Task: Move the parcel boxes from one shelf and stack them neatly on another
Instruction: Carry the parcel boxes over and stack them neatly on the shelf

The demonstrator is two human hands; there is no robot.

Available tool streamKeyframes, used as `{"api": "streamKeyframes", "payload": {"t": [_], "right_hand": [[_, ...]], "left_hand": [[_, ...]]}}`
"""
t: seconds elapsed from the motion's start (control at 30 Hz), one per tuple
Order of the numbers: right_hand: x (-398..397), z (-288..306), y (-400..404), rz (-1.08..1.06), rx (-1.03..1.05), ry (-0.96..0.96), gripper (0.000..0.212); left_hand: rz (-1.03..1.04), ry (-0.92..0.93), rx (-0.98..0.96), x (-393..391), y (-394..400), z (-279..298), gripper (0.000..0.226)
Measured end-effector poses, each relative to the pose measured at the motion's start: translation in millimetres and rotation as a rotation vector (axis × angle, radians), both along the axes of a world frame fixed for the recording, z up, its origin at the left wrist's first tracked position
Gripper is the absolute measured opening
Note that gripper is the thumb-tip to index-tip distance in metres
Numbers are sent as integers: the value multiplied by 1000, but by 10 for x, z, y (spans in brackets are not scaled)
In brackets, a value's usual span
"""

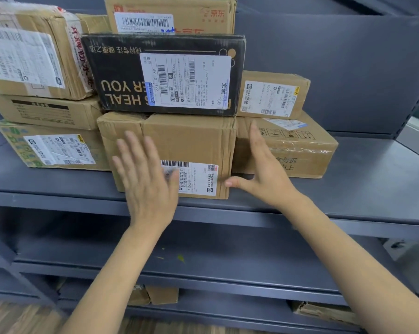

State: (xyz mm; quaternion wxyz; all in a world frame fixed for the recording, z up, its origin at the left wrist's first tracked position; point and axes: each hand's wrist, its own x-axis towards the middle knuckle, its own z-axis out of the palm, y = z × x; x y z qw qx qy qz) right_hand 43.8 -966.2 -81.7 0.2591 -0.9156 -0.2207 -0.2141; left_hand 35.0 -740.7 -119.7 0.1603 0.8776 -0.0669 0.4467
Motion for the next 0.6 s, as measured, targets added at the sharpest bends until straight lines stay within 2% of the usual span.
{"api": "streamKeyframes", "payload": {"t": [0.07, 0.13, 0.27, 0.43, 0.53, 0.6], "right_hand": [[94, -43, -207, -110, -197, -138, 115], [209, -85, -395, -253, -340, -162, 112], [362, -187, -542, -405, -530, -198, 108], [444, -216, -508, -466, -610, -237, 104], [389, -242, -545, -434, -548, -188, 97], [336, -242, -535, -424, -466, -224, 87]], "left_hand": [[-67, -76, 190, 82, -177, 11, 84], [-82, -119, 301, 185, -291, -4, 93], [-38, -170, 323, 330, -331, -61, 99], [-5, -174, 347, 407, -347, -23, 102], [-6, -158, 362, 357, -358, -57, 101], [-24, -161, 357, 293, -367, -38, 98]]}}
